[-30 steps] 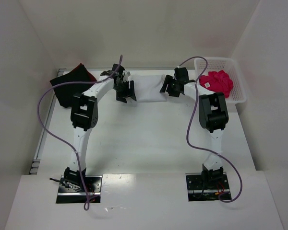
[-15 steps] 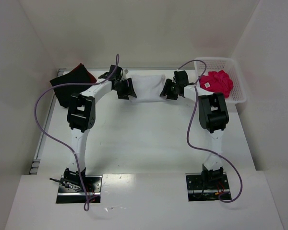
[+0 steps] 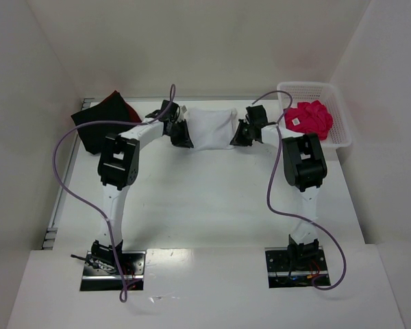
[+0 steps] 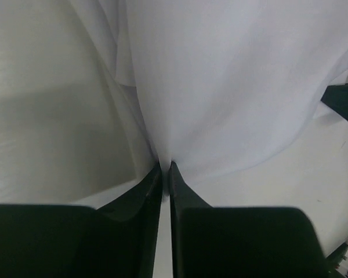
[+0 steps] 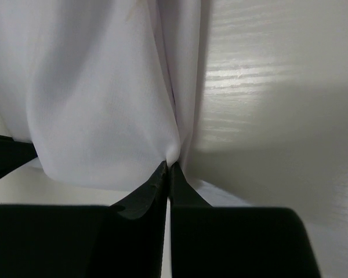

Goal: Fold and stack the t-shirts
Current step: Fold the long partially folded tshirt into a neat square, then put the neatly folded tshirt into the corner of the board with the left arm

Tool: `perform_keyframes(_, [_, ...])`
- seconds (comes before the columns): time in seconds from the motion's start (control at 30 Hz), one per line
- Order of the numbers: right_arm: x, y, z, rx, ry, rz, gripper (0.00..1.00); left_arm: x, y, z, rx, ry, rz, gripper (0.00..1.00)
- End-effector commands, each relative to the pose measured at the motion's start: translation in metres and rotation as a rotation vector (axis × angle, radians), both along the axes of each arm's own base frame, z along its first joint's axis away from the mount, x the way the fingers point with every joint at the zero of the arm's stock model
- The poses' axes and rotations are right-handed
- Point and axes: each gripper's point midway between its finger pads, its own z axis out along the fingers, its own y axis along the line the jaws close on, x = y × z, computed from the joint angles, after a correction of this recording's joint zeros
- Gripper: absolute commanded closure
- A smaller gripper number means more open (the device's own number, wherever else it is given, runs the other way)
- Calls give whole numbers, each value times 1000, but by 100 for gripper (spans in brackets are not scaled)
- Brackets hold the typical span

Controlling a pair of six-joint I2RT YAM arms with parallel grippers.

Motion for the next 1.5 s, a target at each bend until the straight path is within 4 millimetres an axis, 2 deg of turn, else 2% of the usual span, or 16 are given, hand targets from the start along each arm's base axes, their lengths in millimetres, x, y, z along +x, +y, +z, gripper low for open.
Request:
perform_keyframes(0.0, [-12,14,16,6,-18,33,99,-7,3,20,7,-27,15,87])
perform_keyframes(0.1, [-19,15,17,8,-10,35,100,-17,8,19,21,-13,21,100])
perform_keyframes(0.23, [-36,13,18,9,17,29,100,-39,15,16,34,19,23,100])
perform_keyframes(0.3, [-54,14,15,5,41,31,100,-48,19,22,39,20,36,100])
perform_keyframes(0.43, [-87,26,34,14,30,50,100,-75,27,23,48,60,40,100])
perform_keyframes(0.57, [-133,38,38,16,81,62,100,-111,32,35,44,85,51,100])
perform_keyframes(0.7, [-153,27,57,-11,70,28,100,-149,37,38,46,143,41,100])
perform_keyframes(0.9, [-199,19,40,-19,219,35,100,-195,36,46,45,227,-4,100])
perform_keyframes(0.97, [-203,16,47,-12,199,27,99,-213,37,50,49,250,-18,95])
perform_keyframes(1.0, [-205,15,48,-13,199,22,96,-218,38,54,54,247,-21,84])
perform_keyframes(1.03, [-208,15,51,-5,201,28,81,-223,39,59,62,245,-15,67])
perform_keyframes(1.07, [-210,17,54,6,206,38,65,-225,43,64,78,234,-3,56])
perform_keyframes(1.13, [-213,18,61,23,198,48,48,-224,49,70,107,212,26,43])
perform_keyframes(1.2, [-211,16,68,21,169,38,29,-210,52,80,128,158,49,27])
perform_keyframes(1.3, [-198,12,87,-8,94,23,21,-191,48,76,129,122,58,20])
perform_keyframes(1.47, [-172,8,115,3,17,8,18,-161,25,59,40,87,59,23])
